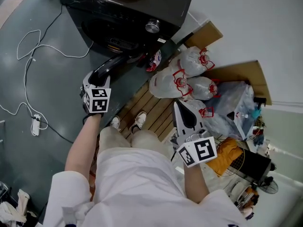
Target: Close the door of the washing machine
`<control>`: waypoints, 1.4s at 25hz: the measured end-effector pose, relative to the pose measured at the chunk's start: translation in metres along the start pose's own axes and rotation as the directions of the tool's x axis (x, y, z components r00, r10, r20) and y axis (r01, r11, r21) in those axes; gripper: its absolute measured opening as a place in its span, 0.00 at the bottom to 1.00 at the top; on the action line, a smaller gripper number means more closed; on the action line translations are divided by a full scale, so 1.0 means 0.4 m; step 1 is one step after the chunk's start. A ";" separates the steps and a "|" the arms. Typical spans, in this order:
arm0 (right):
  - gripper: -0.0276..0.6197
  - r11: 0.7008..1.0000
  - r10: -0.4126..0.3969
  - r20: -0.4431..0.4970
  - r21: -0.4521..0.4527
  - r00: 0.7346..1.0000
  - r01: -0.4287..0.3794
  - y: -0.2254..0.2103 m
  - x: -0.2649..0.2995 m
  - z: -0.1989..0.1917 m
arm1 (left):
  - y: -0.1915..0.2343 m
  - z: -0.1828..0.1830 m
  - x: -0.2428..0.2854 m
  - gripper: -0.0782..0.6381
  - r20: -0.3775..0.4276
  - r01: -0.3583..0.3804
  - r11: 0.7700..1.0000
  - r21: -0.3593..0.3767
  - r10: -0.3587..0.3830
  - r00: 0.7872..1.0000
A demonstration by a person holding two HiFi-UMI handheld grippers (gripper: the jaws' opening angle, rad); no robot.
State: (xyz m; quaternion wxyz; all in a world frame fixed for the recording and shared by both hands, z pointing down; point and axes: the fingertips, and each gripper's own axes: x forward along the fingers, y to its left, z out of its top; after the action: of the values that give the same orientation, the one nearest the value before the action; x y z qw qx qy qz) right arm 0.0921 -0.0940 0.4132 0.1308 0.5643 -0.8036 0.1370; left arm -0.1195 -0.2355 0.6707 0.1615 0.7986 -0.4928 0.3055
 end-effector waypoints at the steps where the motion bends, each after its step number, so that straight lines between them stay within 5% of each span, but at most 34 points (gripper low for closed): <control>1: 0.04 1.000 -0.008 0.004 0.001 1.000 0.008 0.001 0.000 0.003 | 0.010 0.004 0.006 0.47 0.000 0.003 1.000 0.003 -0.003 1.000; 21: 0.04 0.980 -0.183 -0.049 0.066 0.982 0.186 -0.009 -0.060 -0.069 | 0.185 0.092 0.132 0.52 0.020 -0.013 0.998 0.063 0.011 1.000; 35: 0.04 0.972 -0.221 -0.073 0.061 0.973 0.226 -0.032 -0.043 -0.068 | 0.258 0.160 0.211 0.53 0.031 -0.056 0.995 0.085 0.054 0.998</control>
State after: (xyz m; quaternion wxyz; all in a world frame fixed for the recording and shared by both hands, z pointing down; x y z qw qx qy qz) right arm 0.1115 -0.0731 0.4330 0.1520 0.6505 -0.7250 0.1674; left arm -0.1622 -0.3773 0.6721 0.1113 0.7952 -0.5033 0.3193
